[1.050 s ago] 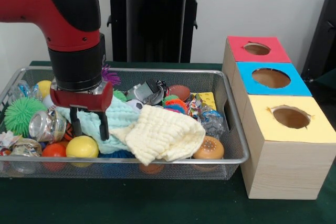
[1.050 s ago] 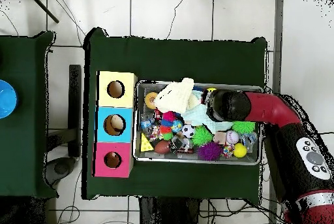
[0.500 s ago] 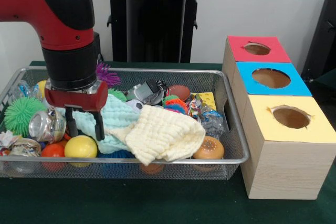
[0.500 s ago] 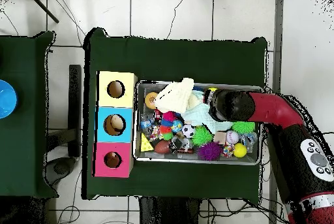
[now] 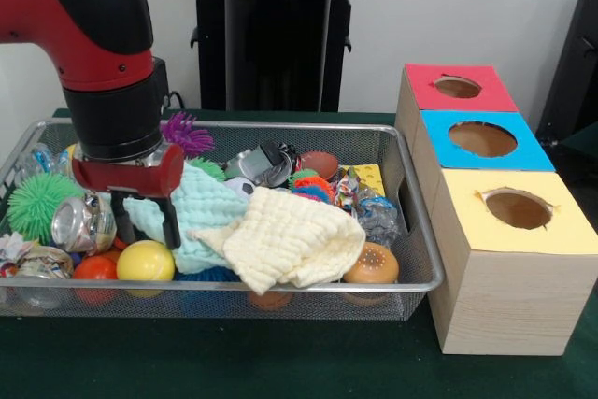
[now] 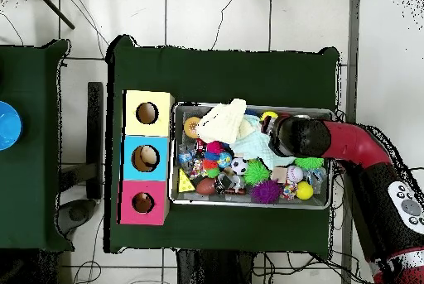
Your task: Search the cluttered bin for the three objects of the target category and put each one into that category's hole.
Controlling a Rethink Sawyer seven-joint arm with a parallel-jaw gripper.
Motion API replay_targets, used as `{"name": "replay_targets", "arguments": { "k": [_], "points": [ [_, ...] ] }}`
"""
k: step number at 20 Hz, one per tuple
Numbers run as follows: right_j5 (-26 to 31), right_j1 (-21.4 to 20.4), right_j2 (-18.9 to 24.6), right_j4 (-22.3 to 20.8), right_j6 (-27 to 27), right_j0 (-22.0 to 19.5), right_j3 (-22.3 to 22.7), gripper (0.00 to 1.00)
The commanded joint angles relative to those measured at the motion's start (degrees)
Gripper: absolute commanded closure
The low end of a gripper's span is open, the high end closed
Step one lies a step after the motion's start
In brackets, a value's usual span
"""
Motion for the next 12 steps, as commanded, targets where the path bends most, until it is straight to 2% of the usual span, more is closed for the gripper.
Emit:
{"name": "replay_targets", "arguments": {
  "k": [1,12],
  "points": [
    [-1.1,3.2,4.4,-3.3,-15.1,-0.8,3.3,0.00],
    [0.2,4.9,6.3,-2.7,-15.4,-1.8,4.6,0.00]
  ]
}}
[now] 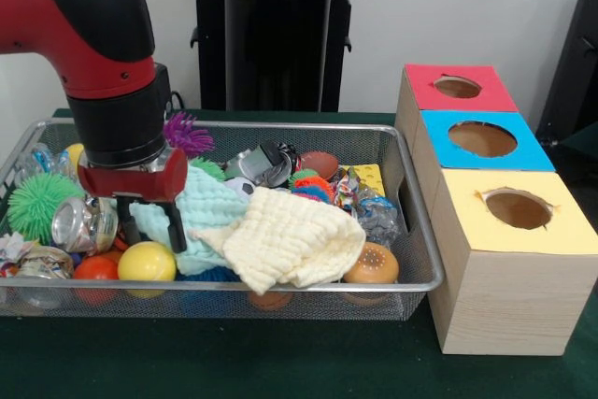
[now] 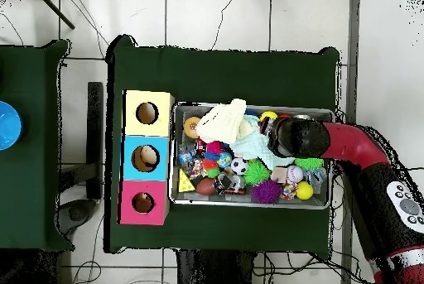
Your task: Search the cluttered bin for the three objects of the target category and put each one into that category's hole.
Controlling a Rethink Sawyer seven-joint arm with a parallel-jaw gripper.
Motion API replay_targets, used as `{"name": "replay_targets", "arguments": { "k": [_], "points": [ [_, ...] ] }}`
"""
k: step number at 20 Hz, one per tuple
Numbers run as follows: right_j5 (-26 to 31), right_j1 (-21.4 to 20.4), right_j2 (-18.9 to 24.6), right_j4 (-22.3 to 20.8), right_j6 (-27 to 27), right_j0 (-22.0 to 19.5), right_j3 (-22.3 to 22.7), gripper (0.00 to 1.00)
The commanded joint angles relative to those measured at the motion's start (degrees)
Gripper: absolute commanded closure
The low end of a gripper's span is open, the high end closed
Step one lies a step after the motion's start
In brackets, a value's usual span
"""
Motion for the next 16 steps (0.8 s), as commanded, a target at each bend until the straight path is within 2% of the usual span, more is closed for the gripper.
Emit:
{"name": "replay_targets", "arguments": {
  "k": [1,7,16],
  "points": [
    [0.3,3.8,5.1,-1.7,-15.4,-0.9,4.7,0.00],
    [-0.8,3.5,5.1,-2.4,-13.6,-0.8,4.8,0.00],
    [0.9,3.3,4.9,-2.1,-13.4,-0.3,4.3,0.00]
  ]
}}
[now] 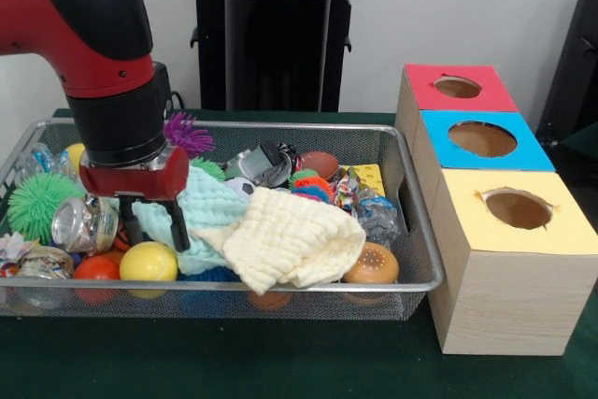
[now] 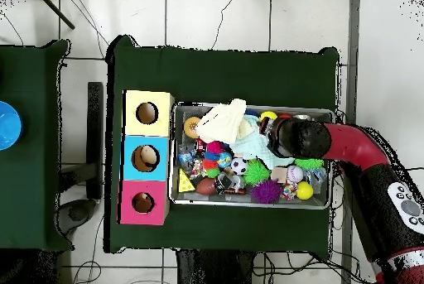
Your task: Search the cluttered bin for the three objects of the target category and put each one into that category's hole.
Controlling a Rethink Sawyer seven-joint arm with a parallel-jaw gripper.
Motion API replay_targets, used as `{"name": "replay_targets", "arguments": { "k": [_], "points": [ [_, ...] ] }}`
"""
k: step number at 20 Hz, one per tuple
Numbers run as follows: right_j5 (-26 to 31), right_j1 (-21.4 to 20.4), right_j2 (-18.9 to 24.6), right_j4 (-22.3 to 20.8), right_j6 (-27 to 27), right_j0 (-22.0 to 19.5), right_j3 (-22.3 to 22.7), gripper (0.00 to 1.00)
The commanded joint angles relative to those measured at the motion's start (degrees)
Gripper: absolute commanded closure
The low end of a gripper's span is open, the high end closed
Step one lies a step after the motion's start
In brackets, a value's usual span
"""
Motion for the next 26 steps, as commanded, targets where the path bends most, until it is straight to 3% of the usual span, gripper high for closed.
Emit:
{"name": "replay_targets", "arguments": {
  "k": [1,10,11,26],
  "points": [
    [1.0,3.1,3.6,-2.0,-13.3,0.8,3.6,0.00],
    [0.2,2.8,2.9,-2.4,-11.8,1.4,4.2,0.00],
    [0.1,2.7,2.8,-2.4,-11.6,1.5,4.3,1.00],
    [-1.0,-0.2,0.3,-2.9,-7.4,4.3,5.8,1.00]
  ]
}}
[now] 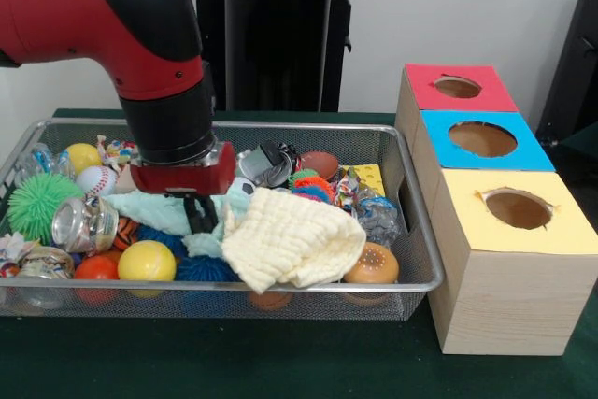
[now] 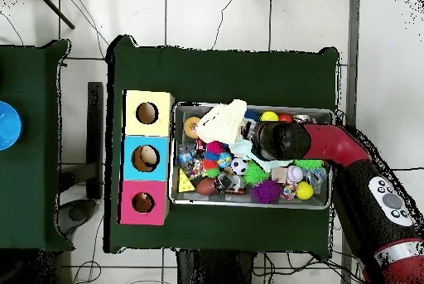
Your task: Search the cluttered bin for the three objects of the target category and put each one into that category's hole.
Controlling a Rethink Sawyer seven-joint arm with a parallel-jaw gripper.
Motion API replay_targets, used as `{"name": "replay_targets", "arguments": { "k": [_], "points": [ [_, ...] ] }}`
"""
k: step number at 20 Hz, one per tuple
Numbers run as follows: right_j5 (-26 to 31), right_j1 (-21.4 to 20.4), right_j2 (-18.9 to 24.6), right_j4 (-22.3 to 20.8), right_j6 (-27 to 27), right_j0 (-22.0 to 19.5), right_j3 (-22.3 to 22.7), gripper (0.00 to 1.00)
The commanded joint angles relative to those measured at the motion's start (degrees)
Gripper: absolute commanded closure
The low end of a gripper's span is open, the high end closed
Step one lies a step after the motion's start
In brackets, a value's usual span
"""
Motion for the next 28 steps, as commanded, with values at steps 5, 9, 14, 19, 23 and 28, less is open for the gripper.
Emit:
{"name": "replay_targets", "arguments": {
  "k": [5,9,14,19,23,28],
  "points": [
    [-0.8,-2.4,-0.2,-1.7,-4.7,1.9,6.1,1.00],
    [-0.5,-5.9,-0.3,0.0,-1.9,2.5,9.9,1.00],
    [-0.4,-10.1,-0.4,2.0,1.4,3.1,14.5,1.00],
    [0.5,-14.2,-0.7,4.3,3.8,4.4,17.4,1.00],
    [0.8,-15.4,-1.3,5.7,4.4,5.5,18.0,1.00],
    [0.2,-15.2,-2.4,6.5,4.7,7.0,17.8,1.00]
  ]
}}
